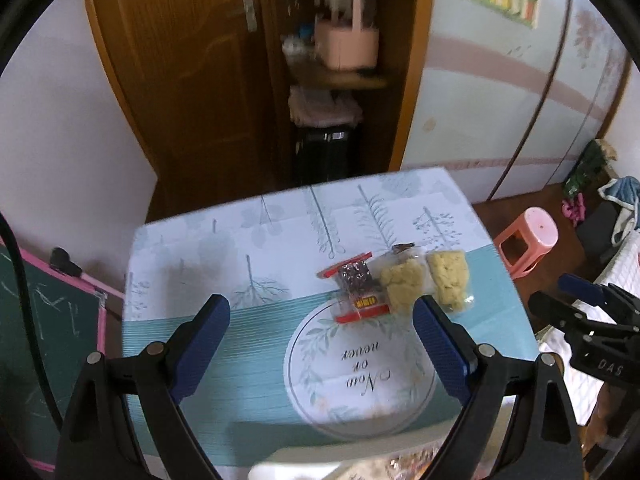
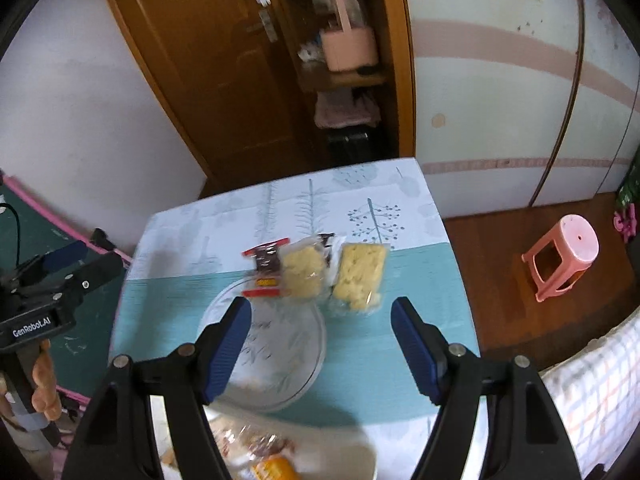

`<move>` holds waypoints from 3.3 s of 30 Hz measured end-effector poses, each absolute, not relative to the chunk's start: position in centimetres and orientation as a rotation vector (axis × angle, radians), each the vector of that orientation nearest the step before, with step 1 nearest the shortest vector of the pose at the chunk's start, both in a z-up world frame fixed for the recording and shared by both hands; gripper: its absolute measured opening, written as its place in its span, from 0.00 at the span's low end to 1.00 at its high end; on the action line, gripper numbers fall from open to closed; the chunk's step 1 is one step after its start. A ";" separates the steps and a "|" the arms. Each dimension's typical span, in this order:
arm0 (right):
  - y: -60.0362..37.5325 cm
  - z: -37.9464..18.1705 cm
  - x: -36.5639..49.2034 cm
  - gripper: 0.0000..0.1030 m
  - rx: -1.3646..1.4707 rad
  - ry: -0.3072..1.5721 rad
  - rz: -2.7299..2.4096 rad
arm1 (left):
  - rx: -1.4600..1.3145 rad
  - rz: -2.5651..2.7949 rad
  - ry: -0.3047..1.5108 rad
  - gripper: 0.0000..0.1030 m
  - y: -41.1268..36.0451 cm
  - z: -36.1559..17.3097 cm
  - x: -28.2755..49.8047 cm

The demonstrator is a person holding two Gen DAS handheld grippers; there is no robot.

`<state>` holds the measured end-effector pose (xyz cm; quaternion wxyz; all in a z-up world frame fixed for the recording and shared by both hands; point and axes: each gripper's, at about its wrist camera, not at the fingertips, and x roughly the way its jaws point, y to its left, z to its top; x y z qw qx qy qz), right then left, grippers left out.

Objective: Organize snacks
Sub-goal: 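Grasp the dark foil packet with the left gripper while the right grasps a clear yellow cake pack, then lift both held packs and carry them over the white tray, then lower both packs into the white tray and open both grippers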

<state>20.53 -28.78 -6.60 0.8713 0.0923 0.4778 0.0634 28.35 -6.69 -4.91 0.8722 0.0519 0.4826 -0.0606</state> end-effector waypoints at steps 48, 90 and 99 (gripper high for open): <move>-29.0 -18.5 25.8 0.53 0.212 1.276 0.136 | -0.028 -0.030 1.228 0.48 -8.2 -20.4 37.0; -20.4 -3.5 -4.8 0.53 0.119 0.747 0.282 | 0.222 -0.173 0.789 0.50 -4.1 -6.3 -0.6; -19.8 -5.4 -4.5 0.54 0.090 0.804 0.260 | 0.194 -0.150 0.836 0.50 -3.7 -7.5 0.4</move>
